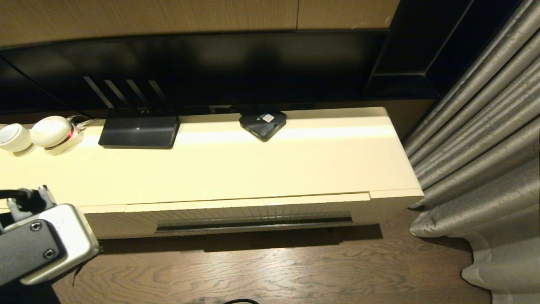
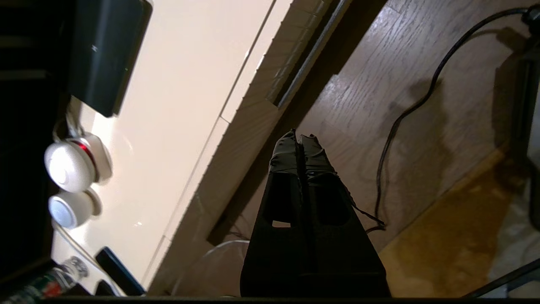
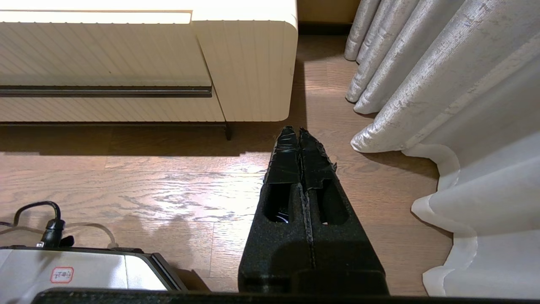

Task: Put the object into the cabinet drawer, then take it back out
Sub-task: Open the drawer

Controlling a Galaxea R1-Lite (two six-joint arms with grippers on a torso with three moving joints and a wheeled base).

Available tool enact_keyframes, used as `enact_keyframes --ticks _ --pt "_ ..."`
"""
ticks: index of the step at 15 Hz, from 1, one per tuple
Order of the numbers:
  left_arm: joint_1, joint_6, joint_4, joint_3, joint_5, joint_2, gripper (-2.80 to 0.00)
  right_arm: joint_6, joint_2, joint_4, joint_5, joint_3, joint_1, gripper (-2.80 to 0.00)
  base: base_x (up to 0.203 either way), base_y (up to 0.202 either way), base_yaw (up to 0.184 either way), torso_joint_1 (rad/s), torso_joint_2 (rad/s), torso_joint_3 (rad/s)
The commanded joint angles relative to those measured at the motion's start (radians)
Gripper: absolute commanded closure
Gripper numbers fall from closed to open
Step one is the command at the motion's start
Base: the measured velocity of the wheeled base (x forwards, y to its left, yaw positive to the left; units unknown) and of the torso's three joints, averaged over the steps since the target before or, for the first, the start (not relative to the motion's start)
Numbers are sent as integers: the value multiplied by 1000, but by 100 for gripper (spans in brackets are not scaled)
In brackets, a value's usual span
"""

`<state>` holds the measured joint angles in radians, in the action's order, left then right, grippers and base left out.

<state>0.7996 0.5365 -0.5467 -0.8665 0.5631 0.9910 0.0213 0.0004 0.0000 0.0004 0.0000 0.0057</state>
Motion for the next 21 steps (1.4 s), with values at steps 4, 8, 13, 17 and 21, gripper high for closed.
enact_keyframes --ticks 4,8,13,17,21 --pt "1 105 -45 -45 -147 -44 0 0 1 0 1 1 0 0 0 0 0 0 0 0" --pt "-7 -135 2 -46 -291 -69 0 0 1 0 1 2 0 0 0 0 0 0 0 0" --pt "-121 -555 153 -44 -301 -60 0 0 1 0 0 0 0 0 0 0 0 0 0 0" --pt "-352 -607 257 -3 -231 -34 0 0 1 0 0 0 0 0 0 0 0 0 0 0" --pt "-514 -532 549 139 -69 -48 0 0 1 0 1 2 0 0 0 0 0 0 0 0"
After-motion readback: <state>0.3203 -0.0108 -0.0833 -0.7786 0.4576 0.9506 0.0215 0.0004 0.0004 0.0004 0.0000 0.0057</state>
